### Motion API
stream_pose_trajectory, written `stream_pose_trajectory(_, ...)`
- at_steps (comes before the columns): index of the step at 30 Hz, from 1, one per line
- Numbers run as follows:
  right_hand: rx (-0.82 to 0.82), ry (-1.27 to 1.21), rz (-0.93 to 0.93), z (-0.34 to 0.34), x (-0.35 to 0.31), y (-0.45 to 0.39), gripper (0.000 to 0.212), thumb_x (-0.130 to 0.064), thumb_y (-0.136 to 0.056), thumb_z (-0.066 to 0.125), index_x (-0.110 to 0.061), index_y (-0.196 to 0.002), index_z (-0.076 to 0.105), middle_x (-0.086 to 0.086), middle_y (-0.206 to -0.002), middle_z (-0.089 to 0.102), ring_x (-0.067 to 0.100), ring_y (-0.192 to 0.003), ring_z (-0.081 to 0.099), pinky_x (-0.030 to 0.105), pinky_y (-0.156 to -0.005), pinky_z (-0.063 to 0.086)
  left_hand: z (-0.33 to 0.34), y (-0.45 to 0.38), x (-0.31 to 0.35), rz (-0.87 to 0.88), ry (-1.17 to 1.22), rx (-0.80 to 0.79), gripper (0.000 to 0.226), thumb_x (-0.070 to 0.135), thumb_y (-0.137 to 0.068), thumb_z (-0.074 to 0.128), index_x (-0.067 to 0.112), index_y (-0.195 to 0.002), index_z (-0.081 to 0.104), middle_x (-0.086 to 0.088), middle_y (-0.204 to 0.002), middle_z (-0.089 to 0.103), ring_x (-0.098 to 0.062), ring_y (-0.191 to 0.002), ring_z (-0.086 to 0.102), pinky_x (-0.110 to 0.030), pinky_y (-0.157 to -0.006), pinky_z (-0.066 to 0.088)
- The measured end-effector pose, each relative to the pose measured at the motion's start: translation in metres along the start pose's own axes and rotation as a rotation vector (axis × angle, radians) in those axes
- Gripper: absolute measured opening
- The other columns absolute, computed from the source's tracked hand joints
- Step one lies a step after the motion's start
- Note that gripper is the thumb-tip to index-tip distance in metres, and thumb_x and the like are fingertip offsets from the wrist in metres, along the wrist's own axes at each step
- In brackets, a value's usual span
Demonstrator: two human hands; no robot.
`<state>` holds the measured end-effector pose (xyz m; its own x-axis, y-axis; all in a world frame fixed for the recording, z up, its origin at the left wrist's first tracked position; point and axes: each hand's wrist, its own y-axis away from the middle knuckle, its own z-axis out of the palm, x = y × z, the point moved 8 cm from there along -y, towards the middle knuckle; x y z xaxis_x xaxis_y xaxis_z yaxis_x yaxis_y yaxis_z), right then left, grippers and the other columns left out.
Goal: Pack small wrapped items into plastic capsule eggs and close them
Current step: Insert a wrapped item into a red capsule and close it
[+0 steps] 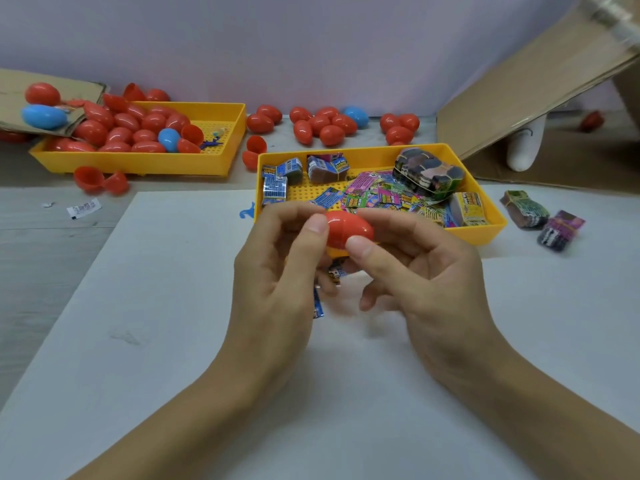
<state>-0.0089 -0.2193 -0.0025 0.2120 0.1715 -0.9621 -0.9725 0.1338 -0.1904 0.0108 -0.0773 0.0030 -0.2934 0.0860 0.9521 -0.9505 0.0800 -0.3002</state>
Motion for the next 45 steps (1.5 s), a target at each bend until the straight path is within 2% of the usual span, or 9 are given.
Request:
stream_pose_trajectory(6,-0.053,0.046,-0.072,0.005,-0.004,0.002,0.029,-0.003,-0.077,0.073,-0.021,-0.100,0.073,0.006,-0.087,0.075,0.012,-0.074,0.069,0.023,-0.055,0.052,0.007,0.002,-0.018,-0.281,0.253,-0.043,0.040,0.056,-0.090,0.048,0.021,-0.090,0.067,-0.017,-0.068,0.055,-0.019,-0.049,0.051,-0.026,-0.038,0.041)
stream_pose_trajectory(11,-0.073,0.022,-0.098,0.004,-0.004,0.002,0.022,-0.003,-0.082,0.066,-0.015,-0.097,0.077,0.005,-0.109,0.074,0.024,-0.084,0.069,0.028,-0.058,0.055,0.005,0.002,-0.008,-0.158,0.233,-0.025,0.015,0.038,-0.087,0.064,0.023,-0.089,0.062,-0.010,-0.071,0.060,-0.021,-0.055,0.055,-0.029,-0.043,0.049)
stream_pose_trajectory(19,0.087,0.056,0.034,-0.009,0.005,-0.001,0.027,-0.044,-0.085,0.066,-0.018,-0.084,0.075,-0.001,-0.063,0.059,0.017,-0.055,0.055,0.023,-0.036,0.040,0.006,0.007,0.007,0.066,-0.010,-0.074,0.038,0.008,-0.077,0.074,0.020,-0.110,0.060,0.001,-0.102,0.070,-0.020,-0.094,0.069,-0.025,-0.076,0.055)
stream_pose_trajectory(23,0.069,0.049,-0.002,-0.006,0.001,0.002,0.018,-0.033,-0.088,0.067,-0.020,-0.078,0.074,0.004,-0.059,0.063,0.017,-0.048,0.055,0.021,-0.035,0.038,0.011,0.006,0.011,0.119,-0.010,-0.121,0.036,-0.004,-0.078,0.070,0.015,-0.108,0.064,-0.001,-0.103,0.070,-0.019,-0.093,0.070,-0.022,-0.077,0.054)
stream_pose_trajectory(30,0.073,0.077,-0.084,-0.006,-0.010,0.002,0.013,-0.032,-0.083,0.072,-0.022,-0.091,0.077,0.000,-0.074,0.072,0.013,-0.059,0.065,0.025,-0.042,0.047,0.007,0.004,0.008,0.019,0.037,-0.058,0.035,0.017,-0.078,0.077,0.015,-0.112,0.068,-0.003,-0.101,0.073,-0.013,-0.090,0.073,-0.020,-0.077,0.057)
stream_pose_trajectory(35,0.178,0.775,-0.455,-0.021,-0.041,-0.001,0.042,-0.059,-0.091,0.052,-0.024,-0.105,0.071,-0.008,-0.104,0.067,0.012,-0.101,0.059,0.021,-0.085,0.044,0.001,0.002,0.013,0.046,0.060,0.012,0.035,0.016,-0.077,0.077,0.015,-0.111,0.068,-0.008,-0.107,0.071,-0.015,-0.097,0.072,-0.020,-0.078,0.058)
stream_pose_trajectory(39,0.011,1.383,-0.183,-0.021,-0.009,-0.014,0.098,-0.096,-0.059,0.038,-0.035,-0.134,0.057,-0.004,-0.150,0.042,0.024,-0.145,0.023,0.043,-0.117,0.016,-0.008,0.001,0.015,0.084,0.088,0.098,0.032,0.007,-0.080,0.075,0.015,-0.110,0.066,-0.009,-0.105,0.071,-0.017,-0.098,0.072,-0.022,-0.077,0.058)
stream_pose_trajectory(41,-0.059,1.437,-0.126,-0.023,0.003,-0.015,0.093,-0.095,-0.058,0.036,-0.039,-0.128,0.059,-0.006,-0.154,0.036,0.022,-0.149,0.012,0.040,-0.117,0.006,-0.011,0.001,0.013,0.090,0.090,0.130,0.030,0.007,-0.080,0.074,0.016,-0.108,0.066,-0.011,-0.106,0.069,-0.018,-0.099,0.071,-0.025,-0.077,0.059)
stream_pose_trajectory(45,0.077,1.249,-0.279,-0.029,-0.012,-0.016,0.038,-0.055,-0.075,0.065,-0.024,-0.095,0.073,-0.004,-0.127,0.063,0.024,-0.134,0.040,0.025,-0.101,0.016,-0.013,-0.001,0.009,0.076,0.081,0.141,0.030,0.008,-0.081,0.074,0.015,-0.109,0.066,-0.015,-0.108,0.068,-0.018,-0.100,0.071,-0.025,-0.077,0.059)
